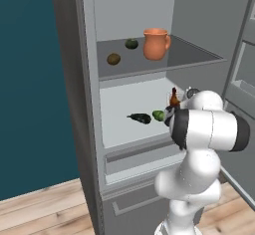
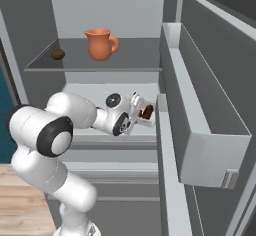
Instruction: Place the tupperware on the second highest shelf of the fridge. Make space for the tupperware among the existing items by rearranging them on the shelves if needed. Close the fridge door when finished.
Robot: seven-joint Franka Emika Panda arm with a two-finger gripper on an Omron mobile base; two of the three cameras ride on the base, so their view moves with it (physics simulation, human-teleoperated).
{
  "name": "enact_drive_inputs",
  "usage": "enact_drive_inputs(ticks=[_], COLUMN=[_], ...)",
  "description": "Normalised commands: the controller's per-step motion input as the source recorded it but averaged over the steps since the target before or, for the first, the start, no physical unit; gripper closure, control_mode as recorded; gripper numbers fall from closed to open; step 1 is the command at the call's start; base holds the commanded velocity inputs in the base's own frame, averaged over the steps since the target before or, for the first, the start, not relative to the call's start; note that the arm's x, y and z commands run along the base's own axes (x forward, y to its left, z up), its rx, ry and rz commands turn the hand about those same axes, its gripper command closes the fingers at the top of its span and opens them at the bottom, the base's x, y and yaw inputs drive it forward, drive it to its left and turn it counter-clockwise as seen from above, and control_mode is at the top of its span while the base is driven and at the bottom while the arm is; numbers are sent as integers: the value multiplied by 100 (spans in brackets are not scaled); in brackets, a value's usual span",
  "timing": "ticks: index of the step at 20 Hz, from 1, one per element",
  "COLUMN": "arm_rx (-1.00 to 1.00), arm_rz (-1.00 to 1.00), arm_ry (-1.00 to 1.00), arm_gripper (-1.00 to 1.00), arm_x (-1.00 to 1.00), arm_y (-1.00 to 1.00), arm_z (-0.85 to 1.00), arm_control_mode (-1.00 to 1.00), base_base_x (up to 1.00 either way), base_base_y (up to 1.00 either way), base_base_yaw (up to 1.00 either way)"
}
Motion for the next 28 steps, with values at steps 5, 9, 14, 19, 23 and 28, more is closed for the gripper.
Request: enact_drive_inputs(ticks=[5, 9, 14, 19, 23, 28], arm_rx=[0, 0, -1, -3, 0, -3], arm_rz=[0, 0, 5, 10, 13, 21], arm_ry=[0, 0, -5, -14, -10, 9], arm_gripper=[-100, -100, -100, -100, -100, -100], arm_x=[43, 10, -31, -66, -54, -77], arm_y=[0, 0, 5, 16, 10, 19], arm_z=[-4, -13, -7, 67, 100, 87], arm_control_mode=[-100, -100, -100, -100, -100, -100], base_base_x=[0, 0, 0, 0, 0, 0], base_base_y=[0, 0, 0, 0, 0, 0], base_base_yaw=[0, 0, 0, 0, 0, 0])
